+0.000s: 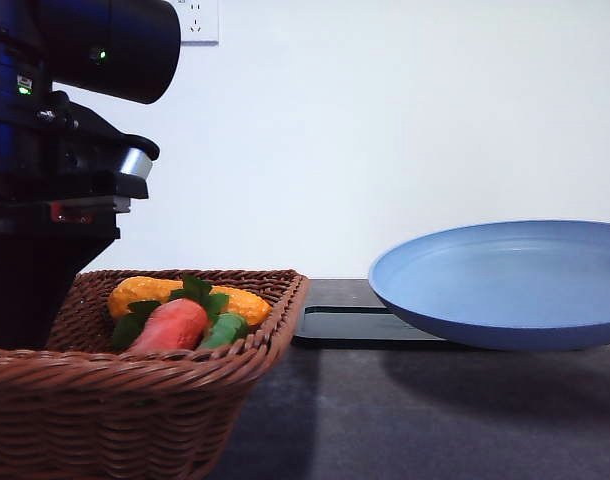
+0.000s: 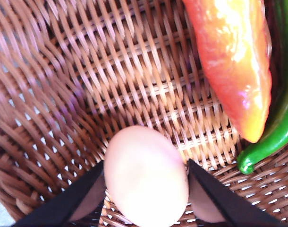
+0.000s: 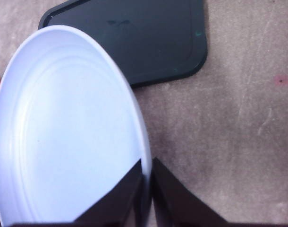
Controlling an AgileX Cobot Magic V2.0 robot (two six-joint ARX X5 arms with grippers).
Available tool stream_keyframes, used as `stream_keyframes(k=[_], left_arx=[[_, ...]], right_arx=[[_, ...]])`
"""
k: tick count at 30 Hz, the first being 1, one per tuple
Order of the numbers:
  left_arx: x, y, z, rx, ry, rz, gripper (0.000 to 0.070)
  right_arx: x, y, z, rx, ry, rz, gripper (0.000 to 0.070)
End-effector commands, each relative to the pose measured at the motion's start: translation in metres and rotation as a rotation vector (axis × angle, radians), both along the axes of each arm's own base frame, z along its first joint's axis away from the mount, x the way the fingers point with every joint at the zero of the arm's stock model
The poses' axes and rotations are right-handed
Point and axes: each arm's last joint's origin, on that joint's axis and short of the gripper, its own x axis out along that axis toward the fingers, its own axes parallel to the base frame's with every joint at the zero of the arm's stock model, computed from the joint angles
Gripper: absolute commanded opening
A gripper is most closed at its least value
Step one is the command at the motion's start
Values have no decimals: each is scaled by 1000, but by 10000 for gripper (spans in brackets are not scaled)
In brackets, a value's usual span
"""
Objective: Transfer egg from basket to plate and serve
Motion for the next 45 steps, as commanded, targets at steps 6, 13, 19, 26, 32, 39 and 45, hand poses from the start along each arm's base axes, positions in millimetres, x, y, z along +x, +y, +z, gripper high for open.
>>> stream_keyframes(k=[6,13,19,26,32,39,45], left_arx=[[11,-13,21,-42,-52,-54,149],[30,-32,81,-187,-228,-80,149],[34,-56,121,-388,-384,-137,149],[18,-91,132,-536,-484,-265,149],[1,-121,127,-584,-526,-427,149],[-3,-153,93,-538,-472,-523,149],[4,-169,61,-483,-412,-531,149]], right_arx=[[3,0,5,11,-23,-7,0],[3,0,5,26,-23,9,0],[2,2,5,62,-17,45,0],[-2,4,4,144,27,108,0],[-5,8,3,199,59,167,0],[-7,14,2,201,81,210,0],[-7,17,2,199,84,228,0]])
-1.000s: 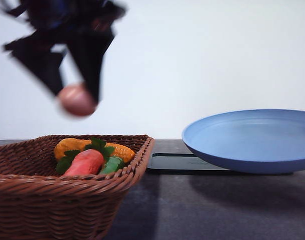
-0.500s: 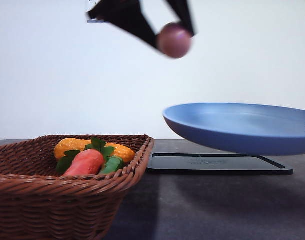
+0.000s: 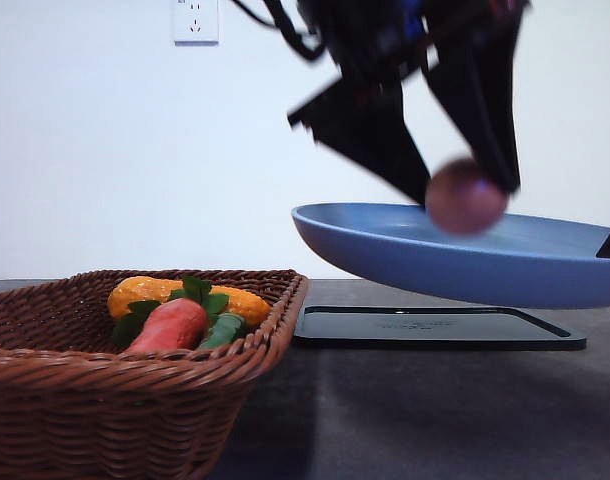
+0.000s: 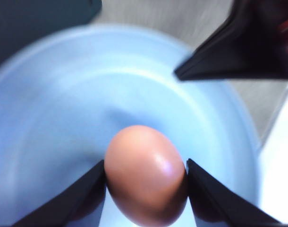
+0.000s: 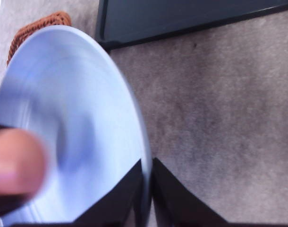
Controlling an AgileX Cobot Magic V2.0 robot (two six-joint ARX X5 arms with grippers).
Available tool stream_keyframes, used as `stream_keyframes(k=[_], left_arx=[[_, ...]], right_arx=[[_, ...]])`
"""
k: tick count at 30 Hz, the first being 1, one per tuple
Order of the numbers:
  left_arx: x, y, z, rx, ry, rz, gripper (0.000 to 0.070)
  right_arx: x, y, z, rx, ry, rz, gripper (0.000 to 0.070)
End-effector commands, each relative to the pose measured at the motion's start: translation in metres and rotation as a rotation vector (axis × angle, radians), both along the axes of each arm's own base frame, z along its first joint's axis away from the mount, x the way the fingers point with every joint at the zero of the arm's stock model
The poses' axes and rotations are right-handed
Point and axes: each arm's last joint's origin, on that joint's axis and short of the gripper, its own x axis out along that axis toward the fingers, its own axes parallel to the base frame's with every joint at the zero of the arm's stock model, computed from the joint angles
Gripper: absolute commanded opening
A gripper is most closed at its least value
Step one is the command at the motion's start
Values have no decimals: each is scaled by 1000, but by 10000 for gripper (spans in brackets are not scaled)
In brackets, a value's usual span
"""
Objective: Transfer egg from basket to plate and serve
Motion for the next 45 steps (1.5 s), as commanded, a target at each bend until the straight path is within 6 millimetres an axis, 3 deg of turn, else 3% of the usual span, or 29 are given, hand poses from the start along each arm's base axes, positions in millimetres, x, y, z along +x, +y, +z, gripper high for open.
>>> stream_keyframes(k=[1,9,16,21,24,29,34,45], left_arx=[[0,-8,-3,-2,-6,-24,149],[1,-11,-9,10,0,-24,177],[1,-11,-9,7,-2,-23,417],[0,-9,-3,-2,-6,-23,426],[-1,1,12,-20,-17,-14,426],[-5,29,45,-44,-43,14,426],[-11,69,83,-82,-98,74,426],[-47,169,153,-195,-276,271,426]], right_arx=[[2,1,4,11,-15,7,0],[2,1,4,9,-9,5,0],[2,1,4,9,-5,5,0],[-1,1,1,11,45,-1,0],[-2,1,-1,10,85,-3,0],[6,1,0,2,123,2,0],[28,2,4,-27,134,11,0],[119,-8,8,-79,119,-1,0]])
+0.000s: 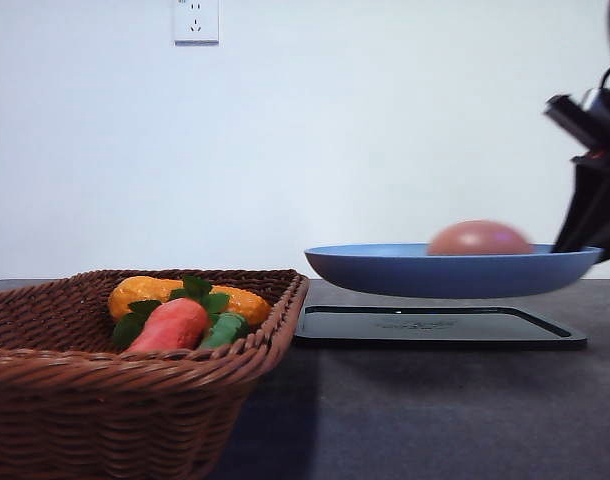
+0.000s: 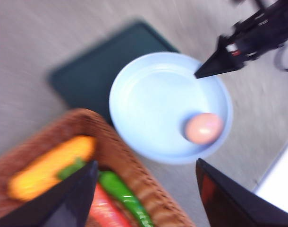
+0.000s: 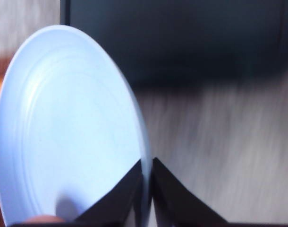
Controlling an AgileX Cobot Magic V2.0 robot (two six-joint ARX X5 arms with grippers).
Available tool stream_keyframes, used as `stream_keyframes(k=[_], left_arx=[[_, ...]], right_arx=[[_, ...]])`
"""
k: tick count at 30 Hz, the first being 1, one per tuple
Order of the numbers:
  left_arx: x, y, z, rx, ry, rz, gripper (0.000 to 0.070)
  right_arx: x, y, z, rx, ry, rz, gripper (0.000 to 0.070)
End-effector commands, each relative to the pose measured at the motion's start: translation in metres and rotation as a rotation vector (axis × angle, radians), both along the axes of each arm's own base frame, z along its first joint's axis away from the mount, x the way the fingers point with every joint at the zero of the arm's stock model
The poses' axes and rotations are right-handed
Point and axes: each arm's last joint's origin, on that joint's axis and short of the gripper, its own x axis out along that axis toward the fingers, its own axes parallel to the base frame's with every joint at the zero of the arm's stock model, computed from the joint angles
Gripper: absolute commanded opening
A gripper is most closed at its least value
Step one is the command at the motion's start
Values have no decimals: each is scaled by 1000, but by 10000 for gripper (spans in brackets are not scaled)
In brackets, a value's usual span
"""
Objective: Transfer egg from basket to plate and serve
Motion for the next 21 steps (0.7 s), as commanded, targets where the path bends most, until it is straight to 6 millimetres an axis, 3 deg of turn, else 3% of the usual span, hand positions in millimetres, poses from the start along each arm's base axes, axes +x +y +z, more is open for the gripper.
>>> stream_keyframes(k=[1,6,12,21], left_arx=[[-7,10,13,-34,-53,18,426],[-30,42,33,-97,-161,95,426],[-50,64,41,-131,-206,118,426],[-55,69,36,-95,-169,124,426]], right_arx=[[18,-3,-1,-2,-19,12,0],[60,-9,-11,-5,-6,-2,0],[98,-15,-28,-22,10,-22,0],[117,-16,-42,-43,5,-34,0]])
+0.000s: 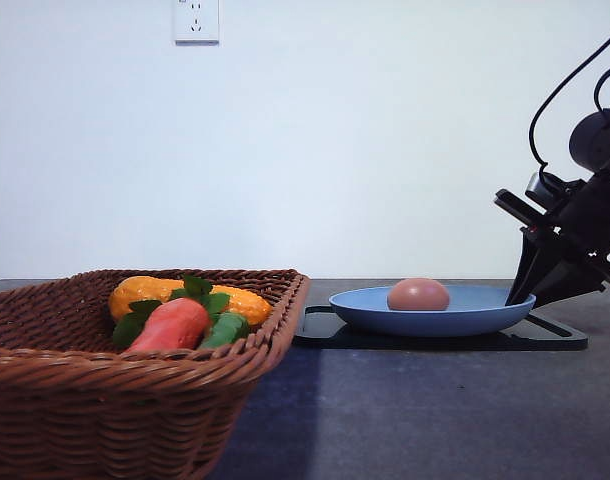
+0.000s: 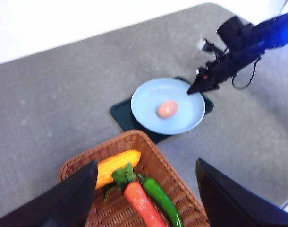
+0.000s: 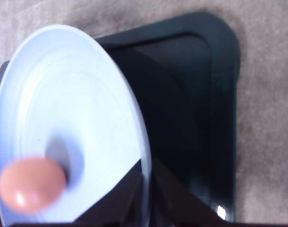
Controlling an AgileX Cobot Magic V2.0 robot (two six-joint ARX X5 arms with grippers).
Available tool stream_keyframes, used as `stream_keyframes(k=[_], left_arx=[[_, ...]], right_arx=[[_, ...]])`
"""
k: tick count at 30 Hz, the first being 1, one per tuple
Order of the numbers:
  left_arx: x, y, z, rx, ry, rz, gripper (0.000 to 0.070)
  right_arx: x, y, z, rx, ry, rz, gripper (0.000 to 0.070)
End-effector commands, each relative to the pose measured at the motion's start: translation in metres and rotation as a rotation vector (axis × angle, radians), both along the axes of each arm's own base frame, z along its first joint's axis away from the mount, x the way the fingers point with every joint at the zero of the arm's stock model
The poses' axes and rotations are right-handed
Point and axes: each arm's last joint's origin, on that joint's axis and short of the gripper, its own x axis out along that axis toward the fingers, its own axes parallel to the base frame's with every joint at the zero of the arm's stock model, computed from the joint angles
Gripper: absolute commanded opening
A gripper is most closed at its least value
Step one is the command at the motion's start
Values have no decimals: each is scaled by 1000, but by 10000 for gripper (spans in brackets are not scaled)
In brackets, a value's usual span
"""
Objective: Transfer egg from basket to plate and serve
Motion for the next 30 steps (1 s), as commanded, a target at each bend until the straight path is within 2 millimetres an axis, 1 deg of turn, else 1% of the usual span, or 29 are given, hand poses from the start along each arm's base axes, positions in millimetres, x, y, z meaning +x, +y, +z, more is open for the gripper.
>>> stream_keyframes(k=[1,3,7,9,13,16,19,22,24,26,30], left_arx=[[0,-1,5,-12,-11,-1,426],[1,-2,5,-11,-8,-1,426],[5,-6,3,-1,3,0,426],[7,-8,2,6,11,0,426],[12,-14,-1,24,27,0,426],[17,-19,-3,43,42,-1,426],[23,-24,-6,66,51,4,426],[30,-31,-10,100,57,17,412],[35,-35,-13,133,57,32,377],[41,-40,-17,171,57,58,315],[57,-48,-26,274,49,107,130]], right_arx=[[7,-1,0,-13,-18,-3,3],[7,-1,0,-29,-21,-10,33],[7,-1,-1,-53,-22,-23,153],[8,-2,0,-62,-27,-28,192],[10,-2,2,-63,-44,-29,198],[12,-4,9,-61,-43,-32,198],[14,-7,23,-43,-28,-26,198],[15,-8,41,-41,-32,1,198],[14,-10,56,-50,-48,12,194],[11,-12,71,-65,-72,13,165],[-3,-12,104,-115,-142,12,39]])
